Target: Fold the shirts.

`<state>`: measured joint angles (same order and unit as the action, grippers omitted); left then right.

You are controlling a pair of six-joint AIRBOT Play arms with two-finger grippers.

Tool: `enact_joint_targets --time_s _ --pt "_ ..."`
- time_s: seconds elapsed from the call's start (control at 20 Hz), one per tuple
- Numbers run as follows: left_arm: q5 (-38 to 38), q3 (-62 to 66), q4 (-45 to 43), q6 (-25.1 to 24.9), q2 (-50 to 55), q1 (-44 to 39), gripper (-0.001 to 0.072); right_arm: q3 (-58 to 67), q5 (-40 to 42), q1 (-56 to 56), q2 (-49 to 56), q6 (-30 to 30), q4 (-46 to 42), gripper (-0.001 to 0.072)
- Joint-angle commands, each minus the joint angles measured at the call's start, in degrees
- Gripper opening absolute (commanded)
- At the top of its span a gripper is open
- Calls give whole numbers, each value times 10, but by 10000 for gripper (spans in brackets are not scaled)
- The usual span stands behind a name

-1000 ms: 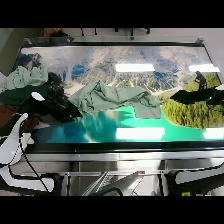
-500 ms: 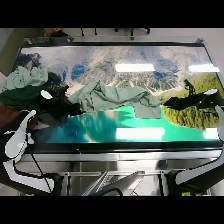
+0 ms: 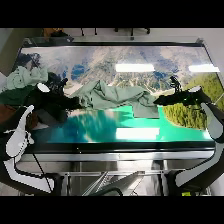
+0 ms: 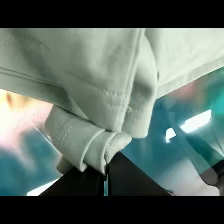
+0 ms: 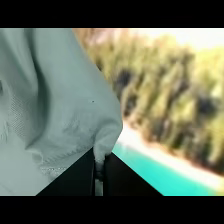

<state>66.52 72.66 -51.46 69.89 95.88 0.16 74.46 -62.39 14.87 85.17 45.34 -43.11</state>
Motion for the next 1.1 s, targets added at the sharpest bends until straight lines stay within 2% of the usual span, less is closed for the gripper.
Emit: enact_joint_targets --time_s 0.0,0.1,0.25,0.35,0.45,0.55,0.7,0.9,1.05 --pt "32 26 2 3 -25 0 14 9 -74 -3 -28 -6 43 20" --pt "61 57 7 10 -68 5 14 21 -110 12 -83 -7 103 19" --pt "132 153 85 11 -158 38 14 80 -160 65 -200 -26 284 19" --pt "144 246 151 12 -228 80 14 135 -154 121 -277 -33 397 19" --pt "126 342 173 23 -286 123 14 181 -109 190 -353 -38 484 20" --pt "105 431 170 27 -337 175 14 209 -35 257 -426 -39 506 20" --pt "68 485 170 18 -414 263 14 215 38 299 -518 -53 475 20" --pt "51 393 171 -22 -499 351 14 215 28 300 -549 -52 454 20" --pt "50 302 172 -40 -501 324 14 212 -67 300 -509 -40 481 20"
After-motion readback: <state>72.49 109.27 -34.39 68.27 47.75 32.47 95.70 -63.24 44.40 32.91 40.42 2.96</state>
